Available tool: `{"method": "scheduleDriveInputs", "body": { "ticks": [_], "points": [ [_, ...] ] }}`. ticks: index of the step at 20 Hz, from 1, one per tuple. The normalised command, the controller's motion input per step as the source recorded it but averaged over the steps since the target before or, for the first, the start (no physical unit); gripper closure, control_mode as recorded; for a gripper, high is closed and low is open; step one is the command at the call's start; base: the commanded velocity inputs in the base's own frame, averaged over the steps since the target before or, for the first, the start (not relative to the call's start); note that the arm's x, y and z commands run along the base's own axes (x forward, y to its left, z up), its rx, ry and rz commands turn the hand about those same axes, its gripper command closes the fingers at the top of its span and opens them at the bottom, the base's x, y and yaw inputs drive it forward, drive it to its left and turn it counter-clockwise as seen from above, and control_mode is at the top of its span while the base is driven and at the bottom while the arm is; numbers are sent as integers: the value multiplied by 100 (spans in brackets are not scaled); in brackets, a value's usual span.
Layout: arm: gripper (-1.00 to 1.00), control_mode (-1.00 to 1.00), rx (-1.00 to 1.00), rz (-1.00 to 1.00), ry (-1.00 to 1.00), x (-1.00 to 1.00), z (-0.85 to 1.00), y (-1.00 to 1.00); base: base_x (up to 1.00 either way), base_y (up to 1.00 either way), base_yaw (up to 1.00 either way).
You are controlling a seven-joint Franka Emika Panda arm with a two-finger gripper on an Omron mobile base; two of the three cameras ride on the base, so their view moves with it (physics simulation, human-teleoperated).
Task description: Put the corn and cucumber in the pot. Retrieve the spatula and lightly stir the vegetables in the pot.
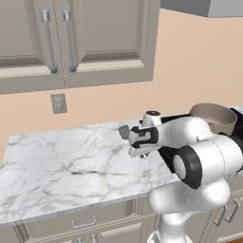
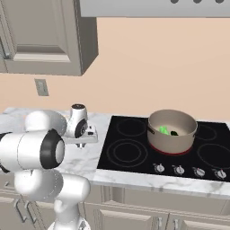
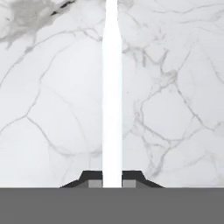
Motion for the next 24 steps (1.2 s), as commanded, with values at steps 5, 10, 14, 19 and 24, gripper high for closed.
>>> {"method": "scheduleDriveInputs", "body": {
  "ticks": [5,10,14,19,24],
  "points": [
    [100,-100,4,0,-3,-91,100,0,0,0,0],
    [100,-100,3,0,2,-96,100,-1,0,0,0],
    [100,-100,0,0,1,-66,100,-4,0,0,0],
    [100,-100,0,0,0,-30,40,-4,0,0,0],
    [100,-100,0,0,0,0,0,0,0,0,0]
  ]
}}
